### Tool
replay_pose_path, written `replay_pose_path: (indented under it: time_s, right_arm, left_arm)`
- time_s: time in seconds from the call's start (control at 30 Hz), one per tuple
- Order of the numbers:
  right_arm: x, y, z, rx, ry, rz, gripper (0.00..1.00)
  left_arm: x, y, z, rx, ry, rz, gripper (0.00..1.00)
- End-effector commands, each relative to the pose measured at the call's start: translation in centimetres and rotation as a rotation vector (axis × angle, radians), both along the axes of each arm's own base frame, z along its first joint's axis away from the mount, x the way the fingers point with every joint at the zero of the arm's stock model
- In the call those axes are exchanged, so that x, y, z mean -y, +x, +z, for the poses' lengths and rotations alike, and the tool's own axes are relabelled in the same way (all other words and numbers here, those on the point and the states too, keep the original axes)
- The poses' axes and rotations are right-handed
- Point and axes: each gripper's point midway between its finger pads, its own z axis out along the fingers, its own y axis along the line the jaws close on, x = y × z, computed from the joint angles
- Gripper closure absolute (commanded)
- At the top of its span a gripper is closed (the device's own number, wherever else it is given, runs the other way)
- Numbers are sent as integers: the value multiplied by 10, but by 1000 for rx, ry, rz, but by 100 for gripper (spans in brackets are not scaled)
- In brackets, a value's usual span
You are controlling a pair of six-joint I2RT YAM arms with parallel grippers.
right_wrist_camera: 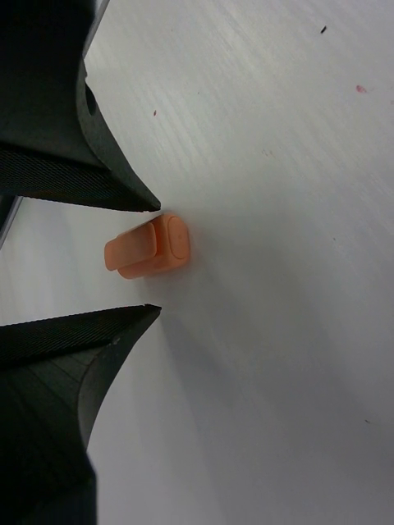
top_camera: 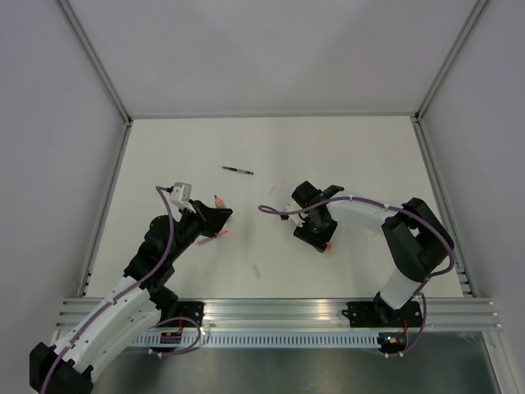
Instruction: Insert the pens into the pen caps
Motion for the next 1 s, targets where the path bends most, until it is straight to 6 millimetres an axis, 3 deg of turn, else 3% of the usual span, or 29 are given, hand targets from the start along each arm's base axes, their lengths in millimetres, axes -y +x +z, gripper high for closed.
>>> replay_pose_path:
  time_s: [0.0,0.67,0.87,0.97]
  right_arm:
    - [5,6,-4,29,-23,-19,45]
    - [10,6,-8,53,-48,-61,56]
    - [7,7,-5,45,-43,-71,76]
    - [1,19,10,79,-35,-84,95]
  left_arm:
    - [-3,1,1,-8,-20,26,98]
    - [-4,1,1,-6,-23,27,98]
    - [-2,0,1,-1,-18,14,98]
    - [2,1,0,0,-14,-6,98]
